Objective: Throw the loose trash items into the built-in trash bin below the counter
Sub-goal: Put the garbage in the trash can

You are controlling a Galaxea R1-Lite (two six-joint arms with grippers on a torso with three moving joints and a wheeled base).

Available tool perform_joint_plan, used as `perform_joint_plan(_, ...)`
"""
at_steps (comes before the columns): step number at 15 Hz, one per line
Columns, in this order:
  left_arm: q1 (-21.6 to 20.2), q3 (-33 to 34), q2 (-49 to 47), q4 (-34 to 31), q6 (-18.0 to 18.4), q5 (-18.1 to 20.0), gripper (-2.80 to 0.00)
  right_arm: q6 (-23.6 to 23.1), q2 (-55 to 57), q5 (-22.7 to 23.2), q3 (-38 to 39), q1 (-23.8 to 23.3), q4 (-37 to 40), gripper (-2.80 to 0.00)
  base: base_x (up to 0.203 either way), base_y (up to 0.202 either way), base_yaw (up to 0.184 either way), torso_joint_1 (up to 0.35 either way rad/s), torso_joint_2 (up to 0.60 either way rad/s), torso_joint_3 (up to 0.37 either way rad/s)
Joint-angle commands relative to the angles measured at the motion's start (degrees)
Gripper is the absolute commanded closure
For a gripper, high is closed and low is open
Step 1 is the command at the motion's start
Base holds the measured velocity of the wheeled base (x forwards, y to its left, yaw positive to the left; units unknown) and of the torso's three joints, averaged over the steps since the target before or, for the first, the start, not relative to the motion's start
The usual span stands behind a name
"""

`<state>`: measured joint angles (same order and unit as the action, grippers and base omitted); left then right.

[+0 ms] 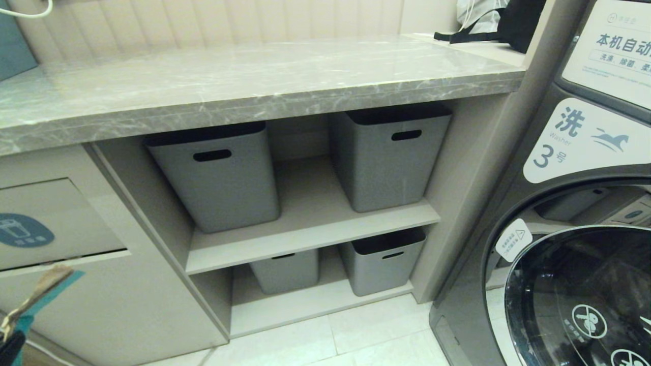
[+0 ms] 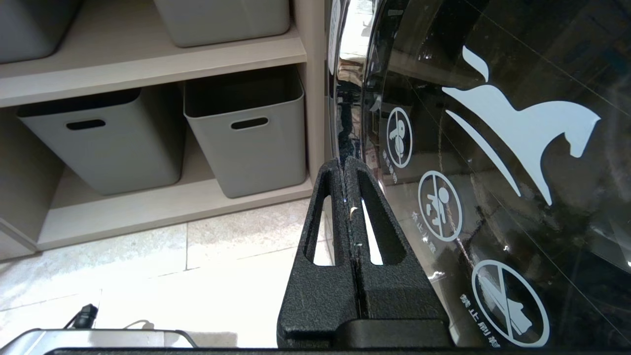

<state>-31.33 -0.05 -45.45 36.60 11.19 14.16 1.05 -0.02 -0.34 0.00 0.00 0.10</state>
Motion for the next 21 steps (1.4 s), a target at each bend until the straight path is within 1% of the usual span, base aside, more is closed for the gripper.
perform_joint_plan(1, -3.86, 0.04, -3.6, 1.93, -0.02, -0.17, 0.0, 0.01, 0.02, -0.01, 0.0, 0.0, -0.01, 0.0, 0.0, 0.0, 0.0, 0.0, 0.0, 0.0)
perform_joint_plan(4, -6.47, -0.06, -10.02, 7.62, -0.6, -0.63, 0.0, 0.01, 0.02, -0.01, 0.0, 0.0, -0.01, 0.0, 0.0, 0.0, 0.0, 0.0, 0.0, 0.0)
perform_joint_plan(5, -6.98, -0.12, -12.61, 9.96, -1.53, -0.72, 0.0, 0.01, 0.02, -0.01, 0.0, 0.0, -0.01, 0.0, 0.0, 0.0, 0.0, 0.0, 0.0, 0.0)
perform_joint_plan(8, -7.45, -0.52, -20.45, 16.89, -3.36, -0.86, 0.0, 0.01, 0.02, -0.01, 0.0, 0.0, -0.01, 0.0, 0.0, 0.0, 0.0, 0.0, 0.0, 0.0)
perform_joint_plan(11, -7.51, -1.93, -29.96, 24.65, -3.72, -0.81, 0.0, 0.01, 0.02, -0.01, 0.0, -0.01, -0.01, 0.0, 0.0, 0.0, 0.0, 0.0, 0.0, 0.0)
perform_joint_plan(15, -7.46, -6.18, -40.82, 33.5, -3.96, -0.46, 0.0, 0.01, 0.02, -0.01, 0.0, 0.0, -0.01, 0.0, 0.0, 0.0, 0.0, 0.0, 0.0, 0.0)
perform_joint_plan(16, -7.44, -6.52, -43.06, 36.23, -3.94, -0.01, 0.0, 0.01, 0.02, -0.01, 0.0, 0.0, -0.01, 0.0, 0.0, 0.0, 0.0, 0.0, 0.0, 0.0)
perform_joint_plan(20, -7.46, -5.58, -50.79, 48.71, -3.81, 3.82, 0.0, 0.01, 0.02, -0.01, 0.0, 0.0, -0.01, 0.0, 0.0, 0.0, 0.0, 0.0, 0.0, 0.0)
perform_joint_plan(21, -7.5, -5.62, -52.71, 50.34, -3.78, 4.12, 0.0, 0.01, 0.02, -0.01, 0.0, 0.0, -0.01, 0.0, 0.0, 0.0, 0.0, 0.0, 0.0, 0.0)
